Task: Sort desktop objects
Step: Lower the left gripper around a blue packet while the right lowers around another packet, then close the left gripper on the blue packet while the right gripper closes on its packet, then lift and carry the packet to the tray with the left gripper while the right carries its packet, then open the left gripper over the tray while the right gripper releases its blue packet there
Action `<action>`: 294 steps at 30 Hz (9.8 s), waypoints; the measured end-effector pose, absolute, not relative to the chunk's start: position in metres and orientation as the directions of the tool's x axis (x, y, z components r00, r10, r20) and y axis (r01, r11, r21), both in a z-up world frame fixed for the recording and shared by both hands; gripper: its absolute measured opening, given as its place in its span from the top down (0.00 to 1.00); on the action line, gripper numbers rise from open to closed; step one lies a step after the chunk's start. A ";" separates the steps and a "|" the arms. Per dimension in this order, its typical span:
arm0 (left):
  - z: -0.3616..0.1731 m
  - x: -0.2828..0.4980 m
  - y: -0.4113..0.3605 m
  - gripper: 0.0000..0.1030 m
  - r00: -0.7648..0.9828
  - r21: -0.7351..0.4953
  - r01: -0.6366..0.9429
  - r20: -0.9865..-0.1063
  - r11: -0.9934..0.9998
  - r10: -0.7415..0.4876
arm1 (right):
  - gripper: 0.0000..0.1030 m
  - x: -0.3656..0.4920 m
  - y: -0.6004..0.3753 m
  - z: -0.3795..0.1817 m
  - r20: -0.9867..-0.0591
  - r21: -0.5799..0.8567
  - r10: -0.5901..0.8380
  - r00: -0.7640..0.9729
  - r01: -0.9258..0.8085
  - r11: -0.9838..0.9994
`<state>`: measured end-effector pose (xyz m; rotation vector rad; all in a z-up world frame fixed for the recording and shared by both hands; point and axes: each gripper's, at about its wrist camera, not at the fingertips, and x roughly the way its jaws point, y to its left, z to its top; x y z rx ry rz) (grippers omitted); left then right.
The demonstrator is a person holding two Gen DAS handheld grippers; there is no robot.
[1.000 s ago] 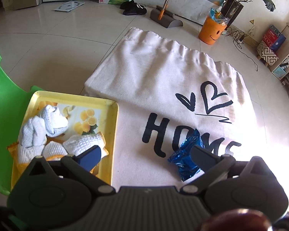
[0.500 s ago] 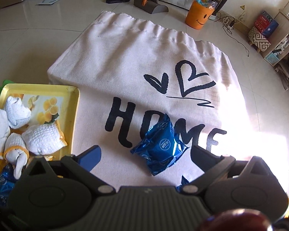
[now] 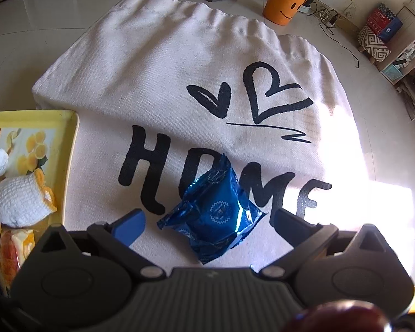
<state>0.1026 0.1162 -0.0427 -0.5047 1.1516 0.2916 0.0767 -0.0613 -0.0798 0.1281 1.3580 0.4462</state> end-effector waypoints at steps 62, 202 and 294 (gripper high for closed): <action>-0.072 0.100 0.067 0.01 0.303 -0.085 -0.261 -0.953 0.962 -0.002 | 0.19 0.127 -0.121 -0.084 -0.942 0.229 0.217 0.258 0.020 0.973; 0.075 -0.008 0.146 0.28 0.581 -0.155 -0.454 -0.798 0.878 0.160 | 0.37 0.050 -0.012 0.046 -0.734 0.285 0.456 0.503 -0.381 0.880; -0.058 -0.144 0.296 0.28 0.034 0.070 -0.905 -0.971 0.419 0.236 | 0.15 0.015 0.091 0.009 -0.639 0.584 0.754 0.152 -0.542 0.605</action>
